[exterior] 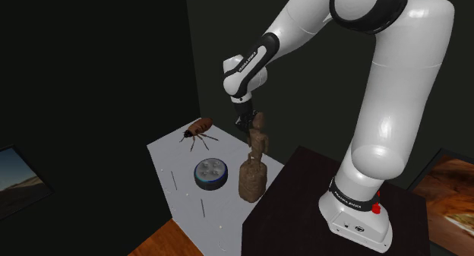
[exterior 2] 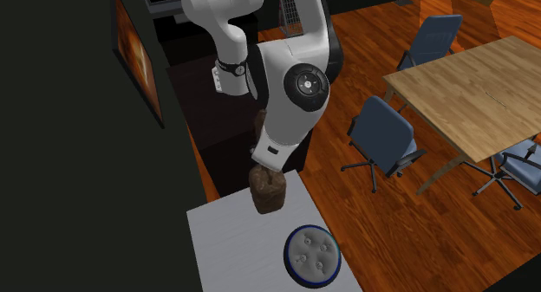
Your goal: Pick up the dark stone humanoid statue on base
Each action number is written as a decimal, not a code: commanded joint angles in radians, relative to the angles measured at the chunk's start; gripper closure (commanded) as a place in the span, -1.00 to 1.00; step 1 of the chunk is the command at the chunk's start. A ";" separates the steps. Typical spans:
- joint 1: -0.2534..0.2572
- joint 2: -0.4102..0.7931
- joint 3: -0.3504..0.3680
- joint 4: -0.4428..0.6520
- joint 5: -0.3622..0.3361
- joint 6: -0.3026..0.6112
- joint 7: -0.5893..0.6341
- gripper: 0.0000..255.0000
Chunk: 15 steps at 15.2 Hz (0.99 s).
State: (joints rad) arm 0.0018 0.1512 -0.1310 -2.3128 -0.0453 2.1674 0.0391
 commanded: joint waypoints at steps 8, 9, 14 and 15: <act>0.001 -0.070 -0.002 0.019 -0.008 -0.089 0.002 1.00; 0.002 -0.079 -0.002 0.023 -0.009 -0.102 0.002 1.00; 0.003 -0.123 -0.001 0.046 -0.013 -0.169 0.003 1.00; 0.003 -0.131 -0.001 0.051 -0.014 -0.182 0.003 1.00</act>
State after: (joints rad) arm 0.0042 0.0337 -0.1327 -2.2639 -0.0579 1.9984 0.0416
